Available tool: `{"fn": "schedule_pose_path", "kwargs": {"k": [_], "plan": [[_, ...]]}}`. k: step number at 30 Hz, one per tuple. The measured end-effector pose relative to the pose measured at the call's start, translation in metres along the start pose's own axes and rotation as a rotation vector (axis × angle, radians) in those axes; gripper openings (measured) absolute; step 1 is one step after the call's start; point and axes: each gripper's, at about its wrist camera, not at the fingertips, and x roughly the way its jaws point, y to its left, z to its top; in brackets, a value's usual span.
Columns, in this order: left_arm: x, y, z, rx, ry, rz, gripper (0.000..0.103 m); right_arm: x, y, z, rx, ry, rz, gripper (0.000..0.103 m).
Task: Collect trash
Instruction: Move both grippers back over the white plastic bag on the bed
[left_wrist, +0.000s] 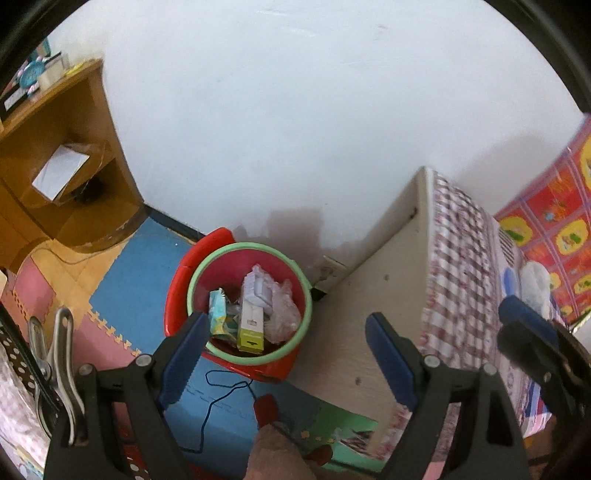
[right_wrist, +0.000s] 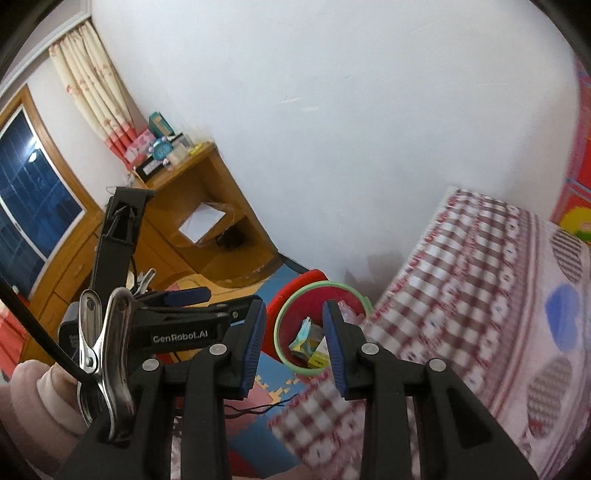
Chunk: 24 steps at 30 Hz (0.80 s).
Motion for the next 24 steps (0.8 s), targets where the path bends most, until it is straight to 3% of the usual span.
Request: {"fn": "schedule_pose_path", "kwargs": {"k": [14,24], "plan": [[-0.037,-0.103,-0.039,0.143,-0.022,-0.052,0.089,-0.113,-0.049,-0.059,0.088,-0.078,-0.099,0.033],[-0.052,-0.191,-0.075,0.283,-0.028,-0.128,0.089,-0.184,-0.085,-0.098,0.161,-0.133,-0.188,0.033]]}}
